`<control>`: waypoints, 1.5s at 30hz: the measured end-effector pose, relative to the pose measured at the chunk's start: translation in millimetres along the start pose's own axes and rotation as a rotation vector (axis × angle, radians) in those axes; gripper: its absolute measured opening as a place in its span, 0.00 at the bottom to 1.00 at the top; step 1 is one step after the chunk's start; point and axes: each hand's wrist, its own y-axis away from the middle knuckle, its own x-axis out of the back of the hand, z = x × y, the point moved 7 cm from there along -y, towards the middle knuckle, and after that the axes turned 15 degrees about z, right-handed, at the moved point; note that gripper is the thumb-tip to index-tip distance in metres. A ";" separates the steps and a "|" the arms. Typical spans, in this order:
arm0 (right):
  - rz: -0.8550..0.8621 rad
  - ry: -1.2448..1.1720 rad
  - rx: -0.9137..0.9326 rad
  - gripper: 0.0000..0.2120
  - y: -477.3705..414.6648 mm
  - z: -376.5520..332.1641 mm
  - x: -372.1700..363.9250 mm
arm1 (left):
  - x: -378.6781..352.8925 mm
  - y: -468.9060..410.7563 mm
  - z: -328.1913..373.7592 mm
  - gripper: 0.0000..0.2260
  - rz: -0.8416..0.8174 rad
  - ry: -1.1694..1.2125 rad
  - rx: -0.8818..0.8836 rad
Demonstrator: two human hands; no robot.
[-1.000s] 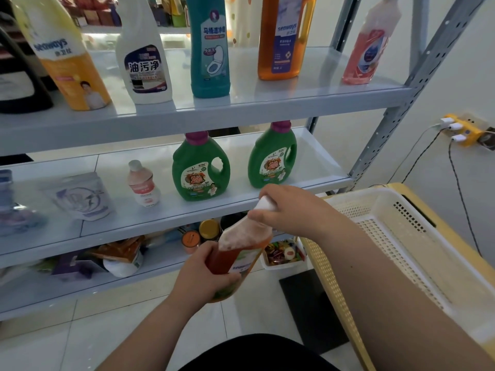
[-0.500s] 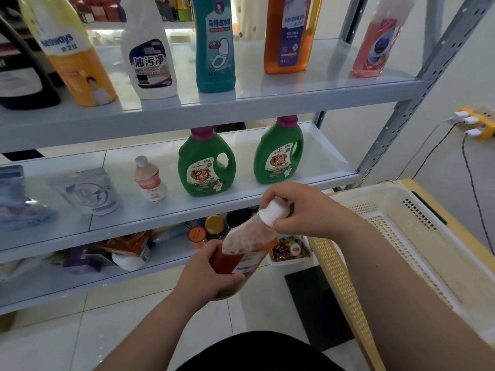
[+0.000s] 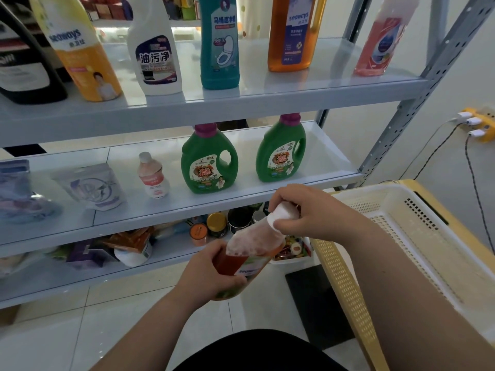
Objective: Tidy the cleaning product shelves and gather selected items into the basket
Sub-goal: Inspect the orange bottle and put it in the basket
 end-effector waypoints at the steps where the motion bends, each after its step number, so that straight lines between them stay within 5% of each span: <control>1: -0.013 -0.032 0.015 0.14 2.4 -1.7 2.2 | -0.2 0.2 -0.1 0.29 -0.010 0.008 0.003; 13: 0.008 -0.272 0.084 0.20 14.5 -3.1 5.1 | 0.6 6.5 3.4 0.38 -0.046 0.068 0.029; 18: -0.125 -0.079 -0.011 0.33 16.2 3.2 -6.9 | 0.9 8.0 3.7 0.32 -0.052 0.066 0.028; 22: 0.030 0.171 -0.085 0.20 8.2 7.3 -1.8 | -0.2 8.8 3.6 0.31 -0.059 0.064 0.030; 25: 0.061 0.049 -0.045 0.13 10.9 6.4 2.5 | 0.9 8.8 0.5 0.32 -0.050 0.080 0.038; 32: 0.144 -0.447 -0.096 0.24 14.8 25.6 25.2 | 7.2 8.3 -6.2 0.38 -0.011 0.114 0.054; 40: 0.119 -0.450 -0.061 0.24 13.8 21.3 22.5 | 8.0 8.5 -3.8 0.35 -0.016 0.100 0.037; 45: 0.035 -0.237 0.031 0.24 13.6 6.0 11.7 | 6.7 8.4 -2.6 0.32 -0.011 0.061 0.024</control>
